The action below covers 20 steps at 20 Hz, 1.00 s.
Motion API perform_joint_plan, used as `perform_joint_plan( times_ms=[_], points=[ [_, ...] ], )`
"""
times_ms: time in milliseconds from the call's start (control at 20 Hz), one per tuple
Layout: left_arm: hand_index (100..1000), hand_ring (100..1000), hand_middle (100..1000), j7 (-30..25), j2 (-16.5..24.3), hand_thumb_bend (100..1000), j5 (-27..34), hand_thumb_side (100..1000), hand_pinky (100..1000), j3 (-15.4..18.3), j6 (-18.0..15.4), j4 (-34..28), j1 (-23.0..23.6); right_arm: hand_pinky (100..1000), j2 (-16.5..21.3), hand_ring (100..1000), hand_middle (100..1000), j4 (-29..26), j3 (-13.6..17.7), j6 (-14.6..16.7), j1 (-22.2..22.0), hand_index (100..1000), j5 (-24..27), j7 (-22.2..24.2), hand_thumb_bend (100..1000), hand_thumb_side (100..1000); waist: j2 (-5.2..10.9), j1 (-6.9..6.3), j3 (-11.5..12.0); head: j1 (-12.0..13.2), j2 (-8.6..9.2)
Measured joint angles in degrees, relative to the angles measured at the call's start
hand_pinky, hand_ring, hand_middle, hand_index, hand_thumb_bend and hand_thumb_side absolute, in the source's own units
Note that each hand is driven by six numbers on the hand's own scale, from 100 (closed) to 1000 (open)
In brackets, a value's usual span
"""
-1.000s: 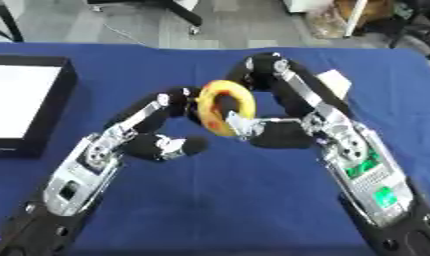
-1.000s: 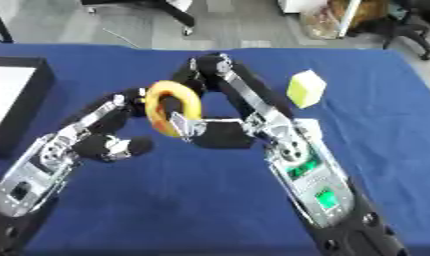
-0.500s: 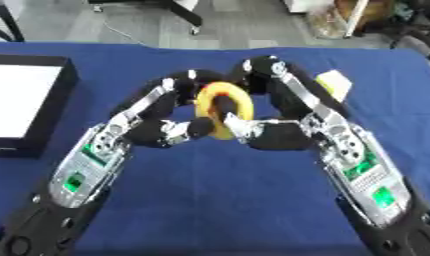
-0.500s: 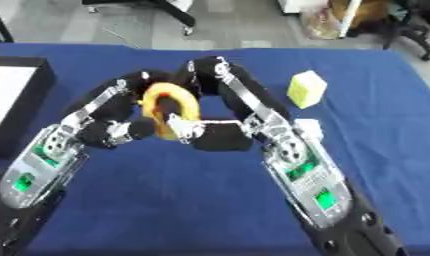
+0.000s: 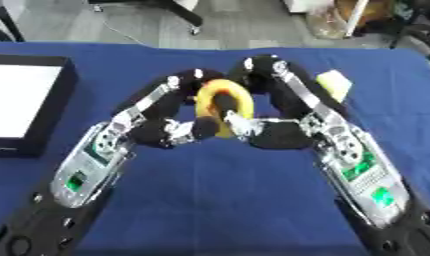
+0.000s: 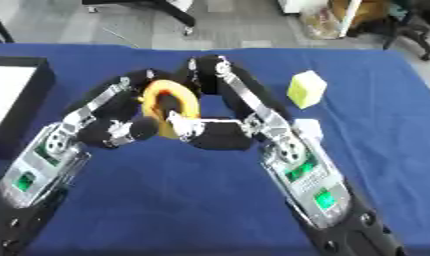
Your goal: Pick up the objects with one hand, pass them to the other hand, and then place them into the box on the other side of the table.
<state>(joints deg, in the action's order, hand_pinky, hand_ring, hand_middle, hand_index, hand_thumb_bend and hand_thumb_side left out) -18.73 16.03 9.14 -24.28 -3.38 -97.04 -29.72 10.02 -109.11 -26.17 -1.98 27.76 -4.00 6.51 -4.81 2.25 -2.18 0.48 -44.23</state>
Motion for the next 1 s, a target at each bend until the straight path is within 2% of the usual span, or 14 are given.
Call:
perform_joint_plan(
  times_ms=[500, 1000],
  points=[
    [677, 511, 506, -1.8, 0.0, 510, 0.2, 511, 491, 0.0, 0.4, -0.1, 0.0, 430, 0.0, 419, 284, 0.0, 0.0, 0.3, 0.0, 328, -1.4, -0.6, 100, 100, 0.00, 0.01, 0.0, 0.0, 0.00],
    [648, 491, 482, 2.3, -0.1, 473, 0.7, 507, 469, 0.1, 1.5, -0.4, -0.2, 432, 0.1, 408, 279, -0.3, 0.2, 0.4, -0.2, 322, -4.7, 0.8, 100, 100, 0.00, 0.07, 0.0, 0.0, 0.00]
  ],
)
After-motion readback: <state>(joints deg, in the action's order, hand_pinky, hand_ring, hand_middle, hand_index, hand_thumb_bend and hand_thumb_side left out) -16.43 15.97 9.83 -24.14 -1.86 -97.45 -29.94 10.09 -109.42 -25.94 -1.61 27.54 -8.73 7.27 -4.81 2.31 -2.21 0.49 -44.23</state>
